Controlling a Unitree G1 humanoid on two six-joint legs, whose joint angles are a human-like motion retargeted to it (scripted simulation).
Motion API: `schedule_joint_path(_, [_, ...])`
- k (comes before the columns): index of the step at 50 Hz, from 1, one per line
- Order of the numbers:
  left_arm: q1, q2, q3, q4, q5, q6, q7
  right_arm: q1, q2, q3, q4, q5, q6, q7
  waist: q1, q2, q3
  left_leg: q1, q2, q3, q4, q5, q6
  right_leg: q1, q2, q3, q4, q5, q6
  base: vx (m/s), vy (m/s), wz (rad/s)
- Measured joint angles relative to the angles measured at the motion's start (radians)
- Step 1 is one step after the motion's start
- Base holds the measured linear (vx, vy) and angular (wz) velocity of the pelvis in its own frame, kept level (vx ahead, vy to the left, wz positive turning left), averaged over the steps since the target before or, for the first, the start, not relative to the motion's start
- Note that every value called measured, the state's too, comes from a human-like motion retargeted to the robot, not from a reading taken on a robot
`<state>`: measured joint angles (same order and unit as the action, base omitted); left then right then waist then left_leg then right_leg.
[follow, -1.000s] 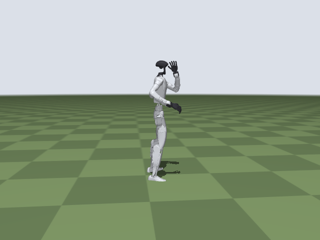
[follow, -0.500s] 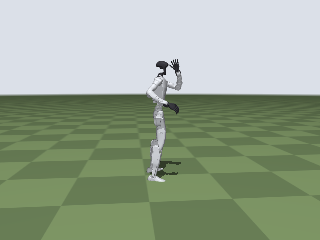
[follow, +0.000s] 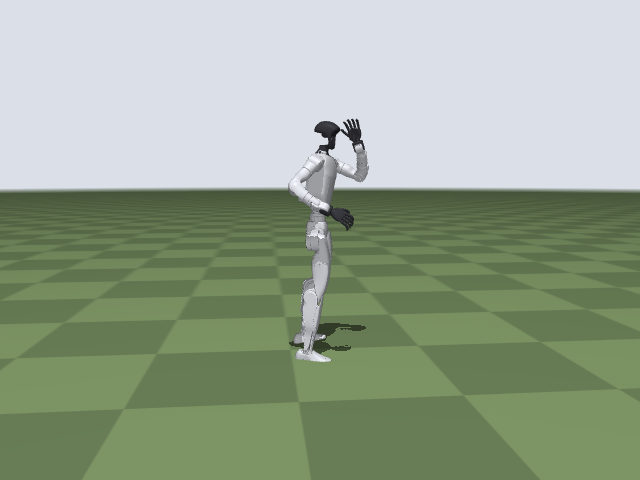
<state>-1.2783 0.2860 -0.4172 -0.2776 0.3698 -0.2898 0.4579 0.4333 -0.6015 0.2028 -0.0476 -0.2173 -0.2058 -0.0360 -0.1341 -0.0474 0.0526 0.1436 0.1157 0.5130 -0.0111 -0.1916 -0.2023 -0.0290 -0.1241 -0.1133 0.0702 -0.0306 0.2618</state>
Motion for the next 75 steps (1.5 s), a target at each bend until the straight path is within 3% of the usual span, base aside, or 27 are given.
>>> schedule_joint_path(15, [0.000,-0.025,-0.007,0.003,-0.012,-0.002,-0.010,-0.021,-0.011,0.006,0.006,0.010,0.001,0.006,-0.012,0.013,-0.006,0.003,0.017,-0.005,-0.002,0.006,0.000,0.007,0.018,-0.011,-0.002,-0.003,0.000,0.01,-0.02,-0.01])
schedule_joint_path(42, [0.051,-0.019,0.023,-0.008,-0.023,-0.007,-0.013,-0.039,0.009,-0.014,0.015,0.003,-0.003,-0.002,0.024,0.003,-0.011,-0.015,-0.022,-0.083,0.004,0.000,0.006,0.038,-0.038,-0.079,-0.001,-0.017,0.000,0.00,0.01,0.05])
schedule_joint_path(58, [0.118,-0.005,0.024,-0.042,-0.012,-0.024,-0.022,-0.074,0.024,-0.013,0.005,-0.013,-0.006,-0.047,0.125,-0.050,-0.021,-0.037,-0.056,-0.190,0.009,0.003,0.001,0.083,-0.084,-0.176,-0.002,-0.024,-0.007,0.00,0.06,0.34])
schedule_joint_path(75, [0.198,0.030,0.035,-0.092,-0.101,-0.023,-0.048,-0.486,0.114,0.098,-0.336,0.076,-0.024,-0.161,0.326,-0.148,-0.019,-0.076,-0.092,-0.253,-0.008,0.020,0.018,0.081,-0.116,-0.235,-0.022,-0.004,-0.001,-0.03,0.05,0.18])
